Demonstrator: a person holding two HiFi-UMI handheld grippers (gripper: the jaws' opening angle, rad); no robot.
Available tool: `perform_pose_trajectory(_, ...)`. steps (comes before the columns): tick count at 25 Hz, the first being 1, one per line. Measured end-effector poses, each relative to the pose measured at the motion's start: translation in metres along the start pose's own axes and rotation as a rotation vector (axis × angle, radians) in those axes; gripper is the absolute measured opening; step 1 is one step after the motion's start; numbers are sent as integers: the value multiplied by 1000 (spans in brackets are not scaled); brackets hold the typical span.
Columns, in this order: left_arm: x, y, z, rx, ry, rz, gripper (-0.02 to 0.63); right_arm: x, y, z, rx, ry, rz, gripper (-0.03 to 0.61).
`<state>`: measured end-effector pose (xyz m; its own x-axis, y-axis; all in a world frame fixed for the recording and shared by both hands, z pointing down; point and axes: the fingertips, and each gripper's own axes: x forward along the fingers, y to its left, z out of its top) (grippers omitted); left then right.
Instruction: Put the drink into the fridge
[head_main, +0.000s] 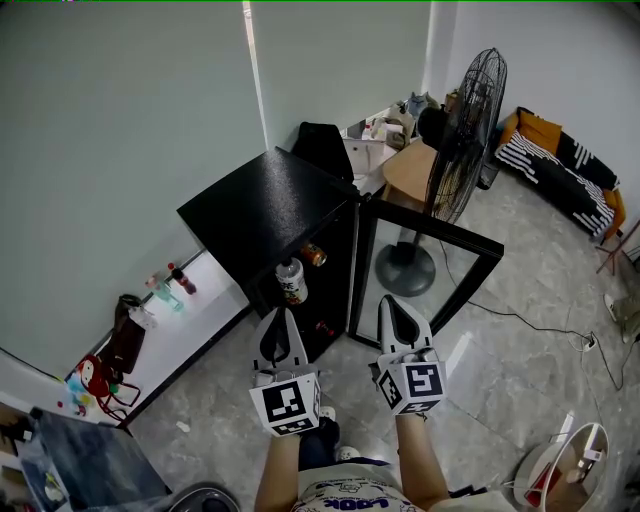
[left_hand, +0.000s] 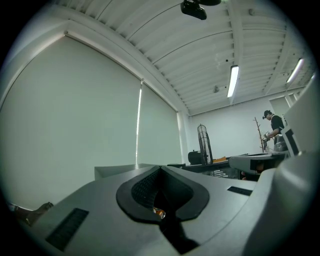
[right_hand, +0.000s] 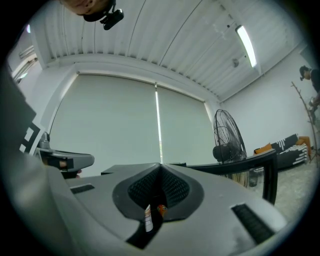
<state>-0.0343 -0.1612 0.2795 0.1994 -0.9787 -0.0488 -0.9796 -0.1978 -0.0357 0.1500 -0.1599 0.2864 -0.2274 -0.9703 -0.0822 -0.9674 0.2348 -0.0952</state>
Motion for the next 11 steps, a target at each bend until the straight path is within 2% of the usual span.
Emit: perform_pose_trajectory(11,-2,6,2,-1,-4,8,5,-3,0,0,0,2,-11,-3)
